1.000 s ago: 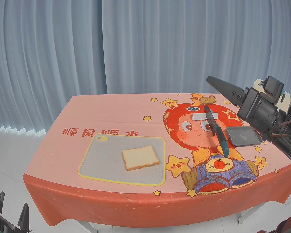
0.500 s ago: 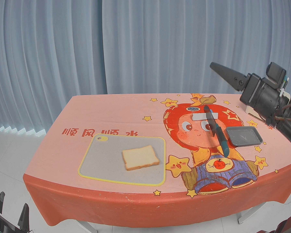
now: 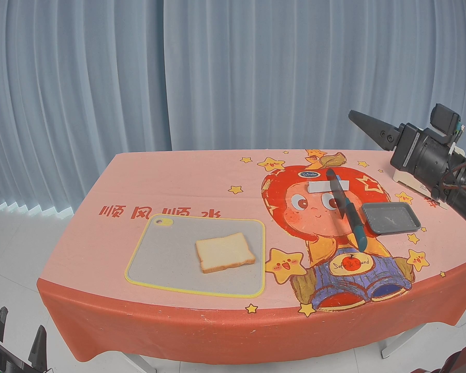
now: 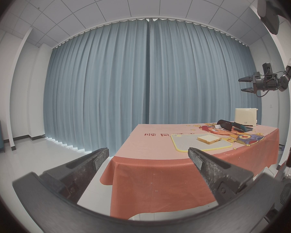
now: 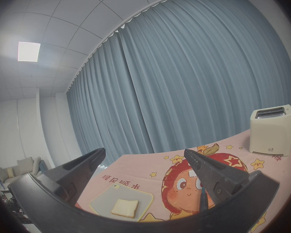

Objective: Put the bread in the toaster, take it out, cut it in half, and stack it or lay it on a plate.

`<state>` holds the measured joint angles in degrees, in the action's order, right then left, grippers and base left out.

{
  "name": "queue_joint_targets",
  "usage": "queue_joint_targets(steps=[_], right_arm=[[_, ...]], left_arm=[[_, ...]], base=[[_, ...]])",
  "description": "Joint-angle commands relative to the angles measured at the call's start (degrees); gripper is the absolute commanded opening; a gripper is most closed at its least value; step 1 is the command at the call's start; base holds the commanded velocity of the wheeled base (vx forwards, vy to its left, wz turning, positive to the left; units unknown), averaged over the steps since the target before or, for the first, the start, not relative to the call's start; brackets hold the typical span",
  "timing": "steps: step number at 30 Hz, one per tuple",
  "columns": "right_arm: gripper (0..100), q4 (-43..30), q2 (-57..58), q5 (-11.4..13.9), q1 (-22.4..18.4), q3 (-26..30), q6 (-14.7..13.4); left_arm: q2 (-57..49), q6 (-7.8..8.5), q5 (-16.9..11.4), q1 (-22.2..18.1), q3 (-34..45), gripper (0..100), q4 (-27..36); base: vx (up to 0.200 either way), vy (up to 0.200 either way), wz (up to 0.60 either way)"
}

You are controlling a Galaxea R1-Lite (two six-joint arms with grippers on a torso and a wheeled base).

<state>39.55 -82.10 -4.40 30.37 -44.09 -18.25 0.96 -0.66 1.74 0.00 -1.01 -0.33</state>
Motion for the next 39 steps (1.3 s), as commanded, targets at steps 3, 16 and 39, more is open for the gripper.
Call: queue_joint_targets(steps=[3,16,39], right_arm=[[100,-0.17,-0.07,-0.52,-0.13,0.68,0.23],[100,-0.08,-3.33,-2.98,-0.40,1.91,1.90],[100,0.00,-8.07,-2.89,-2.68,2.17,1.99]], left_arm=[[-0.08,-0.04,0.01,0.00,1.01,100,-0.02],[-0.08,-0.04,0.01,0.09,1.01,100,-0.02],[0.00,-0.04,0.01,0.00,1.01,100,-0.02]], base=[[0.000,0.000,0.00],[0.000,0.000,0.00],[0.000,0.000,0.00]])
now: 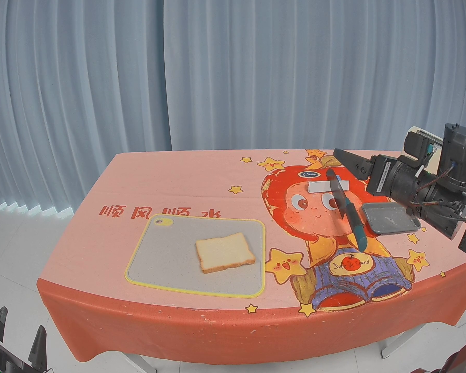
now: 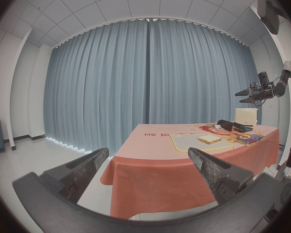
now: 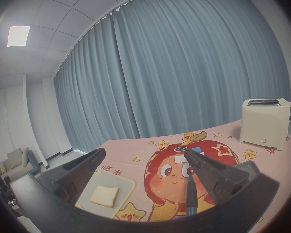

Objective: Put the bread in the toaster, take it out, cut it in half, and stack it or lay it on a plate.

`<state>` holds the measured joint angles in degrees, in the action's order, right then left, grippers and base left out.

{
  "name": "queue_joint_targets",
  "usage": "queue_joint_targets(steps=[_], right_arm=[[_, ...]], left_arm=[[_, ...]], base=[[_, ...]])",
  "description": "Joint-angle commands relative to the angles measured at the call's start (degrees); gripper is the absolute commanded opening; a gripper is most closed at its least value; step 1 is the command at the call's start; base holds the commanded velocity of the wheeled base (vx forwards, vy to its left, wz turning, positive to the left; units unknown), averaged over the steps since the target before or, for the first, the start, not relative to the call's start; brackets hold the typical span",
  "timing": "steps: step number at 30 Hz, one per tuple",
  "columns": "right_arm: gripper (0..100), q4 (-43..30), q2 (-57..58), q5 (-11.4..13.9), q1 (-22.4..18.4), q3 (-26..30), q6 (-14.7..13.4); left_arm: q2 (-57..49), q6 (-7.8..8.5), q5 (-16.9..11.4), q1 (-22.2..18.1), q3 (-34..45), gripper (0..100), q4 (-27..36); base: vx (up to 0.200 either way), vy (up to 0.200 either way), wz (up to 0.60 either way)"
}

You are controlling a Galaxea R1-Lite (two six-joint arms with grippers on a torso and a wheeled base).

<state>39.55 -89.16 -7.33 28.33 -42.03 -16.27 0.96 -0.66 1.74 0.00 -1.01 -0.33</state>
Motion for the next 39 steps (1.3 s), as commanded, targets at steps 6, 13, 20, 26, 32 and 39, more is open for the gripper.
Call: queue_joint_targets(steps=[6,13,20,26,32,39], right_arm=[[100,0.09,-2.42,0.03,-1.52,0.37,0.37],[100,-0.08,-2.86,0.03,-1.96,1.52,1.77],[100,0.09,-6.99,-0.41,-3.55,1.78,3.00],[100,0.53,-9.10,-2.78,-3.72,1.60,3.35],[100,0.97,-12.88,-2.96,-4.95,1.60,3.88],[100,1.06,-14.81,-3.04,-5.66,1.60,4.15]], left_arm=[[-0.08,-0.04,0.01,0.00,1.01,100,-0.02],[-0.08,-0.04,0.01,0.09,1.01,100,-0.02],[0.00,-0.04,0.01,0.00,1.01,100,-0.02],[-0.08,-0.04,0.01,0.00,1.01,100,-0.02],[-0.08,-0.04,0.01,0.00,1.01,100,-0.02],[-0.08,-0.04,0.01,0.09,1.01,100,-0.02]], base=[[0.000,0.000,0.00],[0.000,0.000,0.00],[0.000,0.000,0.00],[0.000,0.000,0.00],[0.000,0.000,0.00],[0.000,0.000,0.00]])
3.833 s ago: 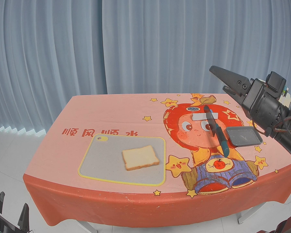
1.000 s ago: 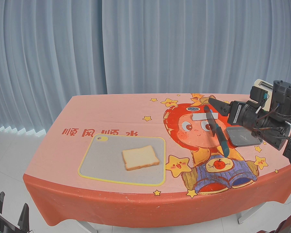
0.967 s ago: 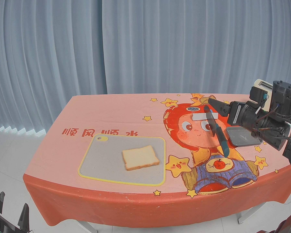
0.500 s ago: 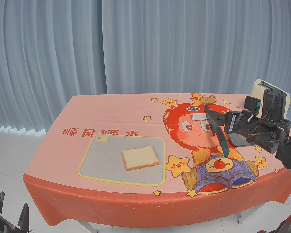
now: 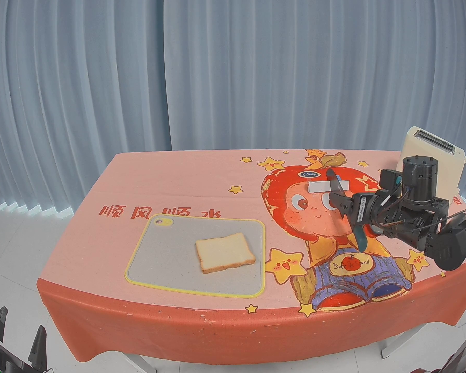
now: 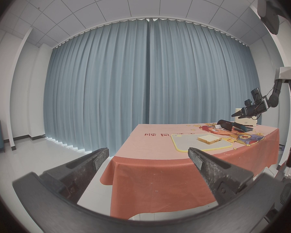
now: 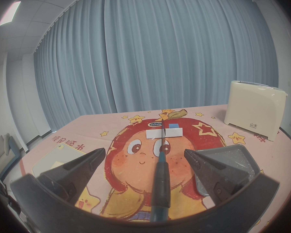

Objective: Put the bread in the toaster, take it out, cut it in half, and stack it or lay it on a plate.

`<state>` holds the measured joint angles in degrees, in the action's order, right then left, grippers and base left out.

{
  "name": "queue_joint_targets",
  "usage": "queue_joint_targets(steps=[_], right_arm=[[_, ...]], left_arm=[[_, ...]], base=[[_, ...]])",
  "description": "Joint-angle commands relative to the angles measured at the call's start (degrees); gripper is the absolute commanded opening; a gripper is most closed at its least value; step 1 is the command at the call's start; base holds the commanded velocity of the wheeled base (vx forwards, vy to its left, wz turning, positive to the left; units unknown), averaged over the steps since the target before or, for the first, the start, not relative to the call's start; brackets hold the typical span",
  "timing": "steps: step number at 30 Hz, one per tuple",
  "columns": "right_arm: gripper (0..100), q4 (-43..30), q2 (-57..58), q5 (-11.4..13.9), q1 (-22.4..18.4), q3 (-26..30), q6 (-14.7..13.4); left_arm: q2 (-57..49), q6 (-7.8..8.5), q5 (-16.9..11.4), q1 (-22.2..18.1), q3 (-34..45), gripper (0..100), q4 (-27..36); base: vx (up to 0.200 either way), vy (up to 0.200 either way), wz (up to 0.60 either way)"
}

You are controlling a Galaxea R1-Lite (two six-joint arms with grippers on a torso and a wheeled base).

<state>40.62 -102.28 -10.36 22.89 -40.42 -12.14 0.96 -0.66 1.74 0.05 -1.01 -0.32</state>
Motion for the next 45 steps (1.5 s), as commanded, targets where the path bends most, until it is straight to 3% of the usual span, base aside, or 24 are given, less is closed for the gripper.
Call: queue_joint_targets(steps=[1,20,36,37,39,45], right_arm=[[100,-0.01,-1.96,-0.01,-0.31,0.08,0.01],[100,-0.10,-5.65,-0.18,-1.89,0.17,0.54],[100,-0.01,-6.44,-3.26,-1.36,-0.09,1.51],[100,-0.01,-6.18,-5.19,-1.10,-0.01,2.03],[100,-0.01,-6.18,-5.99,-0.75,-0.09,2.21],[100,-0.01,-6.71,-6.07,0.40,-0.45,2.21]], left_arm=[[-0.08,-0.04,0.01,0.04,1.01,100,-0.03],[-0.08,-0.04,0.01,-0.05,1.01,100,-0.03],[-0.08,-0.04,0.01,-0.05,1.01,100,-0.03],[-0.08,-0.04,0.01,0.04,1.01,100,-0.03],[-0.08,-0.04,0.01,-0.05,1.01,100,-0.03],[-0.08,-0.04,0.01,0.04,1.01,100,-0.03]], base=[[0.000,0.000,0.00],[0.000,0.000,0.00],[0.000,0.000,0.00],[0.000,0.000,0.00],[0.000,0.000,0.00],[0.000,0.000,0.00]])
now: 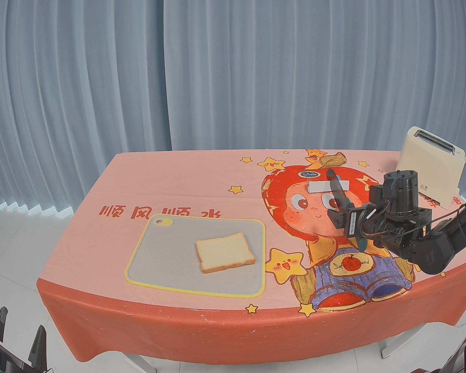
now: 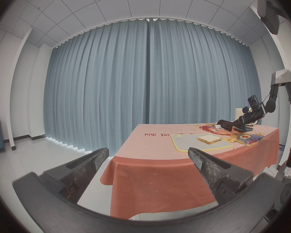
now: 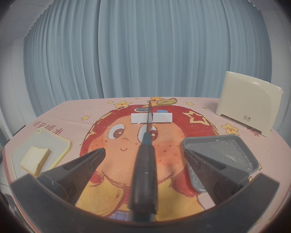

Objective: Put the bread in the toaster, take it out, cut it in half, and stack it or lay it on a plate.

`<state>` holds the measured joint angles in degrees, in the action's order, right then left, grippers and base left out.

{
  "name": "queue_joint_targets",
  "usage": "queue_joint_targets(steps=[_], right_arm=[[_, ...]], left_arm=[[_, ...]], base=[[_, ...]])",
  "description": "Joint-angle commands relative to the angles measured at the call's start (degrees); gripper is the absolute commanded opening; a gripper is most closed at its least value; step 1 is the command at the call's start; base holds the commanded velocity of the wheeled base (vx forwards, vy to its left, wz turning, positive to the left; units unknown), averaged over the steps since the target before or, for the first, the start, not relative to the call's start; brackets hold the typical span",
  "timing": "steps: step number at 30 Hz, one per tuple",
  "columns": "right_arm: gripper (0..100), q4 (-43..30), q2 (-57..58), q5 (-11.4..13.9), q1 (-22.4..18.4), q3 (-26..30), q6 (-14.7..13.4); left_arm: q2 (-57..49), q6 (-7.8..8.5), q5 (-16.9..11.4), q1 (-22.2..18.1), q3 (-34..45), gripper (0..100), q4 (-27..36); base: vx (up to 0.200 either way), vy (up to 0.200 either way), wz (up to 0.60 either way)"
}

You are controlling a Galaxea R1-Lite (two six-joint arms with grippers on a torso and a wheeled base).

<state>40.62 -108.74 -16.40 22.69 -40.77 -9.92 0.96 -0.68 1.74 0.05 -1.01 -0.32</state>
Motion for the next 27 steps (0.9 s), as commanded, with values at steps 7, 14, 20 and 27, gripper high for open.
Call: queue_joint_targets(steps=[7,14,20,27], right_arm=[[100,-0.01,-1.21,-0.74,1.48,-1.95,0.08],[100,-0.01,-2.00,-2.32,1.66,-2.30,0.08],[100,-0.01,-1.83,-2.94,1.66,-2.04,0.08],[100,-0.01,-1.91,-3.03,1.13,-1.95,0.08]], left_arm=[[-0.08,-0.02,0.01,-0.05,1.01,100,-0.03],[-0.08,-0.02,0.01,0.04,1.01,100,-0.03],[-0.08,-0.02,0.01,-0.05,1.01,100,-0.03],[-0.08,-0.02,0.01,-0.05,1.01,100,-0.03]], base=[[0.000,0.000,0.00],[0.000,0.000,0.00],[0.000,0.000,0.00],[0.000,0.000,0.00]])
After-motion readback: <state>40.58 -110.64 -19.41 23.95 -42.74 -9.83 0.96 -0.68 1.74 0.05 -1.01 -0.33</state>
